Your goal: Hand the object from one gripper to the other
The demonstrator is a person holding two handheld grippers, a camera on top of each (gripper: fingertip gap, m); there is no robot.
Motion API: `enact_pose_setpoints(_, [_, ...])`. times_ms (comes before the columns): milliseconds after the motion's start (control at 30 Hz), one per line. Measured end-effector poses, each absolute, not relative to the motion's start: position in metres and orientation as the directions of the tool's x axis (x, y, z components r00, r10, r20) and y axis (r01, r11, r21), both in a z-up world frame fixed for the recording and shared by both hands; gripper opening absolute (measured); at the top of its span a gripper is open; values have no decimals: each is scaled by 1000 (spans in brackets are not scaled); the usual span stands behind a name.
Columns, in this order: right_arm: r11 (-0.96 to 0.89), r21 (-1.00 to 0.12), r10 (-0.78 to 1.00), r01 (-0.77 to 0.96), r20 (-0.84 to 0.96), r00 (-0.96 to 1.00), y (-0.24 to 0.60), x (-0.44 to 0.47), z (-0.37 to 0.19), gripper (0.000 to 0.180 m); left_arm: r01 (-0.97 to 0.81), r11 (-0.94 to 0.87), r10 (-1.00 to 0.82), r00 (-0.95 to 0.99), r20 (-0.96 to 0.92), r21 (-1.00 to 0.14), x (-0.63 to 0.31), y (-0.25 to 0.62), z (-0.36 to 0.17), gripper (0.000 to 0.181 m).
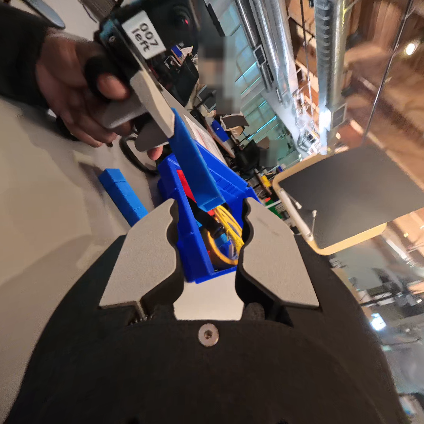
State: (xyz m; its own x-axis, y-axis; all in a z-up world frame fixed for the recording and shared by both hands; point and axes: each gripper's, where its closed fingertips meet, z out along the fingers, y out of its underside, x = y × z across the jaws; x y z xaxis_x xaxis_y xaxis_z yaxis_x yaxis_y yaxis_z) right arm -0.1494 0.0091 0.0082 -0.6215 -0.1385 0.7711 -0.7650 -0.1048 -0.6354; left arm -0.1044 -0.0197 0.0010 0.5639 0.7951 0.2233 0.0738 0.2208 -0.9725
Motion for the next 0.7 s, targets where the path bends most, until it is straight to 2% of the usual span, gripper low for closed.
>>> enact_pose_setpoints(133, [-199,-575,-192,-794,817,-544,15,-126,2,54,193,353,608,697,381,-916,-91,-4,3,22])
enact_pose_setpoints(267, [-251,-530,-216,-810,846,-487,16,-105,-2,52,269,348,499,758,421,-898,-81,14,2,22])
enact_pose_setpoints(333, [-277,-523,-222,-806,851,-476,16,-96,-2,46,296,330,492,756,431,-896,-82,19,-2,22])
enact_pose_setpoints(433, [-298,-519,-207,-801,854,-476,15,-90,-1,22,314,329,503,740,447,-891,-86,20,-5,22])
enact_pose_setpoints(467, [-292,-522,-206,-801,853,-481,14,-92,-2,22,306,329,512,737,441,-893,-86,19,-5,22])
enact_pose_setpoints(533, [-270,-561,-216,-782,827,-519,11,-97,-1,22,262,314,552,732,400,-913,-88,17,-3,23])
enact_pose_setpoints(600, [-272,-667,-240,-694,745,-622,11,-101,7,22,181,285,622,713,325,-941,-91,11,1,32])
enact_pose_setpoints(700, [-263,-869,-350,-420,491,-798,12,-108,23,21,43,238,721,662,206,-970,-91,-2,10,50])
